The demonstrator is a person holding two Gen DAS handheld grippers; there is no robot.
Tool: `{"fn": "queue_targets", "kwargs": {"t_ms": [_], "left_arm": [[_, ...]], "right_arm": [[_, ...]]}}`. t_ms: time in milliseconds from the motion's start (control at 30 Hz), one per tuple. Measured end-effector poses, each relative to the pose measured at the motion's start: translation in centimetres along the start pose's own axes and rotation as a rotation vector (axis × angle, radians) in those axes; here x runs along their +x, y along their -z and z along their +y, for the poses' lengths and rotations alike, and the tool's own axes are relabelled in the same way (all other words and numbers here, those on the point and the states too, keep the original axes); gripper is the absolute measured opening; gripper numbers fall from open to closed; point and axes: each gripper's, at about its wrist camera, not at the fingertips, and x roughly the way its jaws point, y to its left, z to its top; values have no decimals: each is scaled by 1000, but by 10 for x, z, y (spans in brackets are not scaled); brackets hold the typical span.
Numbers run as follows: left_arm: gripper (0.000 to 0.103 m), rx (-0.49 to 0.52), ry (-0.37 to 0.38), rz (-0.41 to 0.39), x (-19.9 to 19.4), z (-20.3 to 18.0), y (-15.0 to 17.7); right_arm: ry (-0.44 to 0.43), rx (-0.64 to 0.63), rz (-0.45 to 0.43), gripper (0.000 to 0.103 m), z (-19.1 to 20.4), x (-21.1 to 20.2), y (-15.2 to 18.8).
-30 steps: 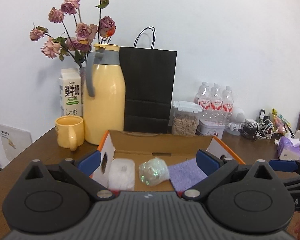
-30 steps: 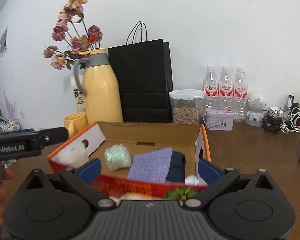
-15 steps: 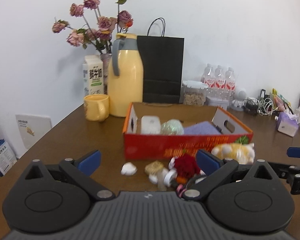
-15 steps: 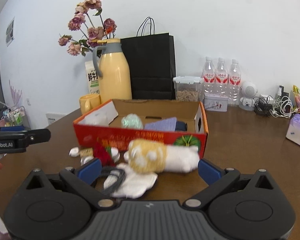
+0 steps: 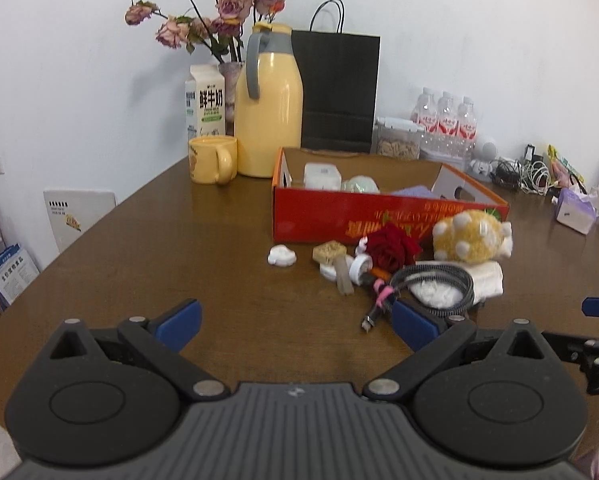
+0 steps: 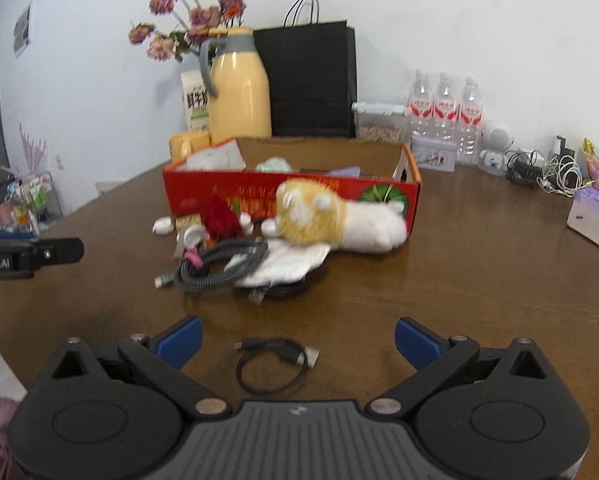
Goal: Organize objects
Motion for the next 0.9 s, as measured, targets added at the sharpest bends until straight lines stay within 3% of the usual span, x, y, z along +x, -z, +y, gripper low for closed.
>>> {"fn": "queue_targets", "kwargs": {"t_ms": [133,533,900], "left_arm": [[103,4,1,15,-2,2,8],[103,-13,-14,31,-1,13,12],[103,-6,-14,51,13,11,10]], "right_arm": [[21,-6,20,101,4,6,10],[-3,-12,78,66,-7,31,14],[-42,-56,52,60,-7,42,12]]}}
